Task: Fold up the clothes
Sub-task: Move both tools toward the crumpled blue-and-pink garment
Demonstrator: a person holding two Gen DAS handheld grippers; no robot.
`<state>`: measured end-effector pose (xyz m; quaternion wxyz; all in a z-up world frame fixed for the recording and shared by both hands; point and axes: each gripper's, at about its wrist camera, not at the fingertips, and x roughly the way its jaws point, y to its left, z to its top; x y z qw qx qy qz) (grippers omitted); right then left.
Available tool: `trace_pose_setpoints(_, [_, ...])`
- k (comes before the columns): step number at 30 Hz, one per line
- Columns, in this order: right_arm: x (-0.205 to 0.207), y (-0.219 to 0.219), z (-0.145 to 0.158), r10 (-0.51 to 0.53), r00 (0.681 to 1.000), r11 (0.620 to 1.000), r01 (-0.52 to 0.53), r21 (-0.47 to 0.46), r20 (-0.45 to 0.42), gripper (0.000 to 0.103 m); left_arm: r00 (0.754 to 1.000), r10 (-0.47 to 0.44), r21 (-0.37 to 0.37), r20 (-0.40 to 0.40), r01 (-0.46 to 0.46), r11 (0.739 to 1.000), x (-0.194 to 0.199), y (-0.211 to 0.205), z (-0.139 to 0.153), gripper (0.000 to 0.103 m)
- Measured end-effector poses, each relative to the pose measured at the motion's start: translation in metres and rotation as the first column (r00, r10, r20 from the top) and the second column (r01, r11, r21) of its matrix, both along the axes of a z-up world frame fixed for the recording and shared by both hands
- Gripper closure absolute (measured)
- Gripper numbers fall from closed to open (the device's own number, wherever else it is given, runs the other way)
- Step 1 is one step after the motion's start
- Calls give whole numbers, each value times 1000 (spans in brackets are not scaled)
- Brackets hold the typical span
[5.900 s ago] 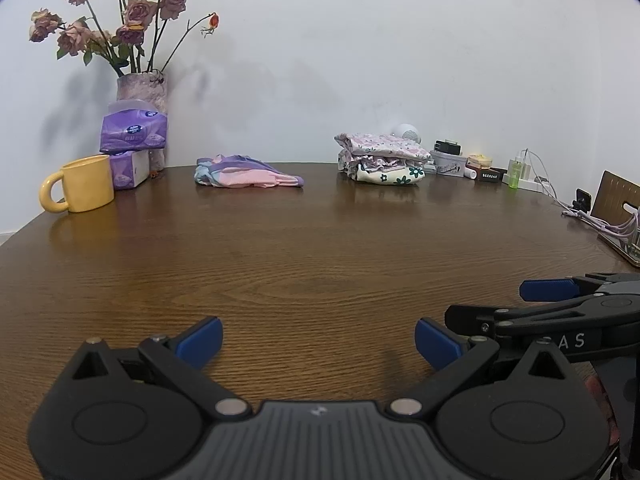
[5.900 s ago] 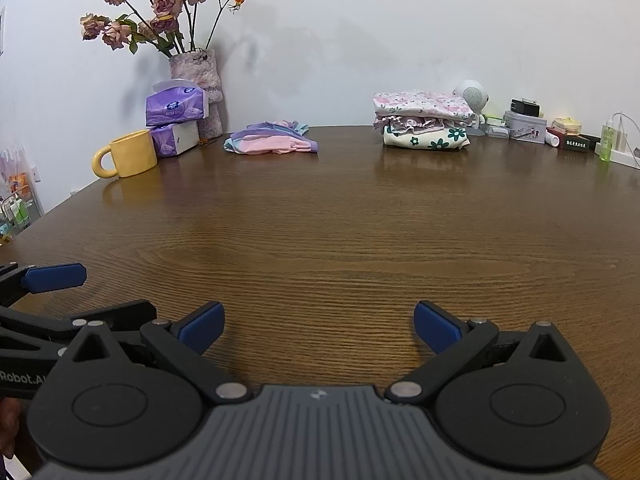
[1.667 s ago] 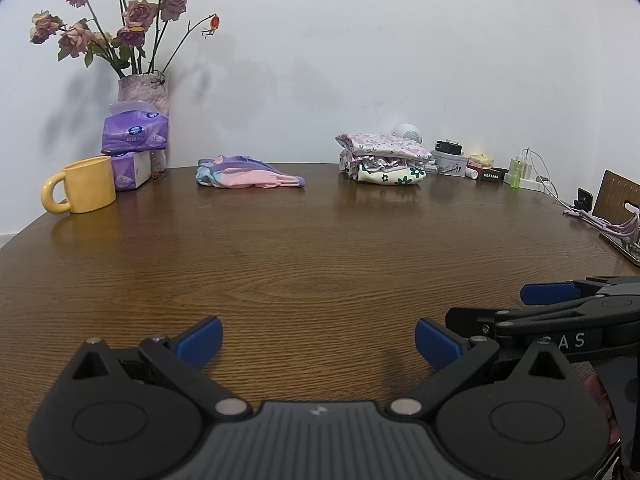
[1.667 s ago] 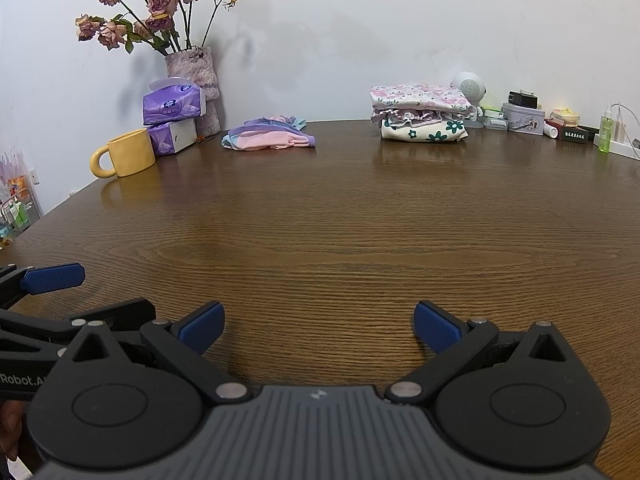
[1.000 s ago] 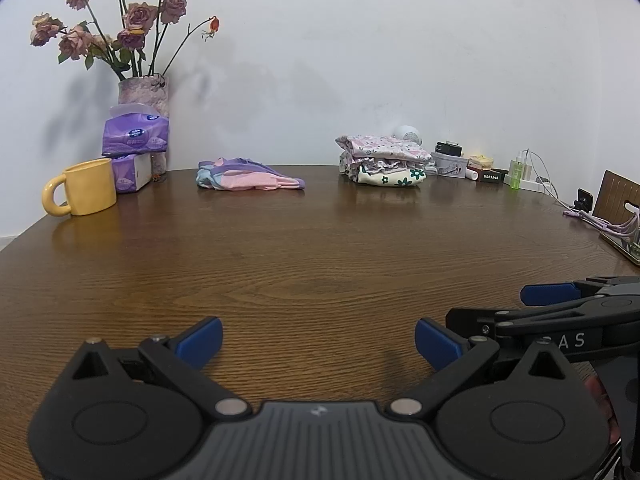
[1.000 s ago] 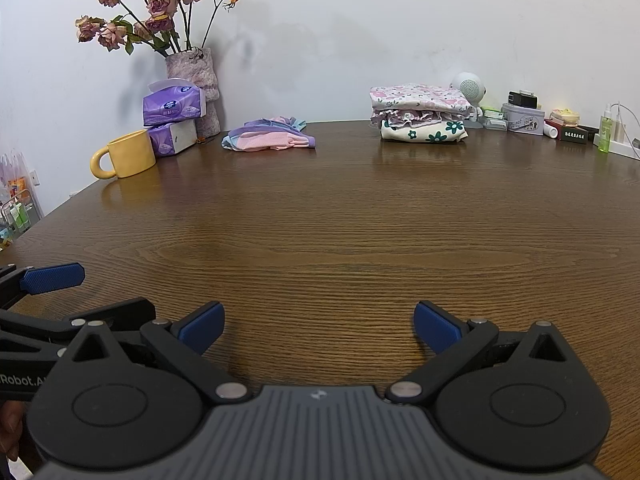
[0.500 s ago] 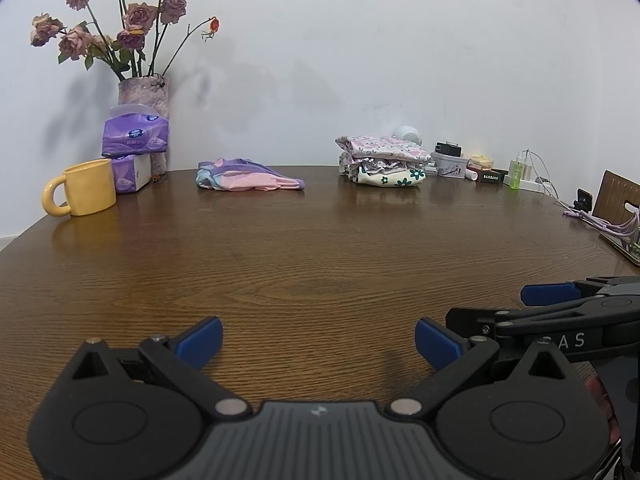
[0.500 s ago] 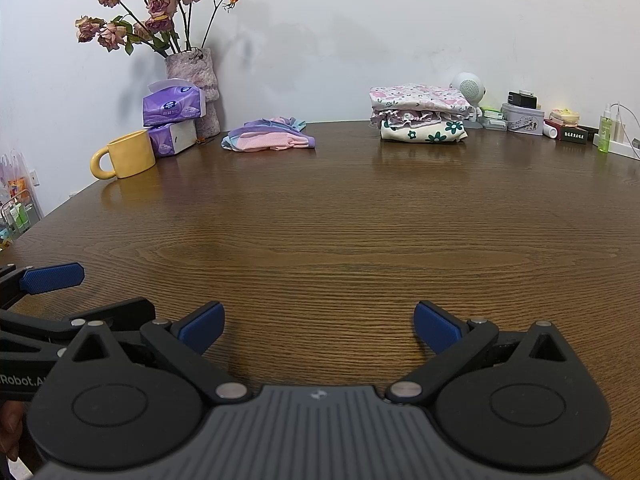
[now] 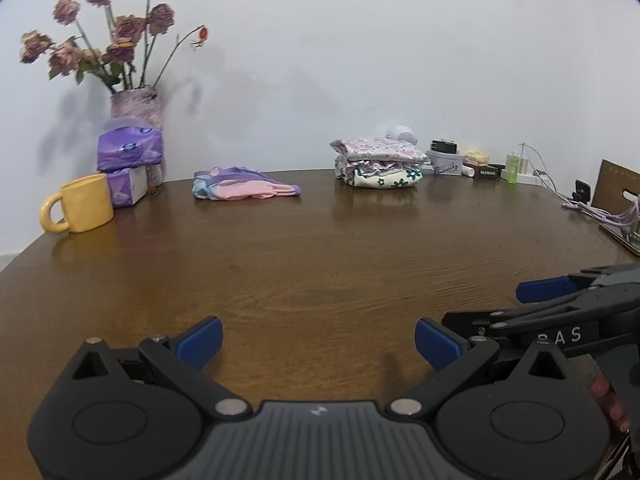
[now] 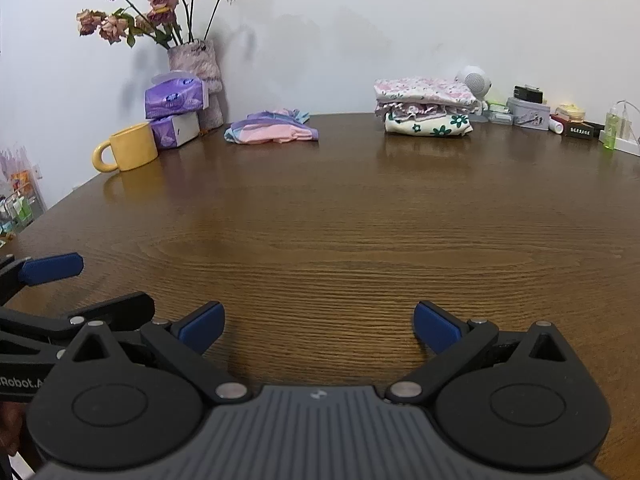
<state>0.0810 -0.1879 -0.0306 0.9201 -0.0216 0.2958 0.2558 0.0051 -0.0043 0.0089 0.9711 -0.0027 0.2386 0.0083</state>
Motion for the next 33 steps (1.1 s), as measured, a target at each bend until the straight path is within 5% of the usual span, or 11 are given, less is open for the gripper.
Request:
trace_pose_setpoints(12, [51,32,82,172,984,985,-173,27,36,0,999,39,-132,-17,-40,990,51,55,85,0])
trace_pose_setpoints(19, [138,77,126,227,974,971,-224,88,-24,0,988,150,-81,-35,-152,985,132,95,127,0])
trace_pose_setpoints(29, [256,149,119,176,984,984,-176,-11,-31,2,947,307,-59,-92,-313,948,260,168,111,2])
trace_pose_setpoints(33, [303,173,104,141,988,989,-144,-36,-67,21,937,336,-58,-99,-342,938,305,193,86,8])
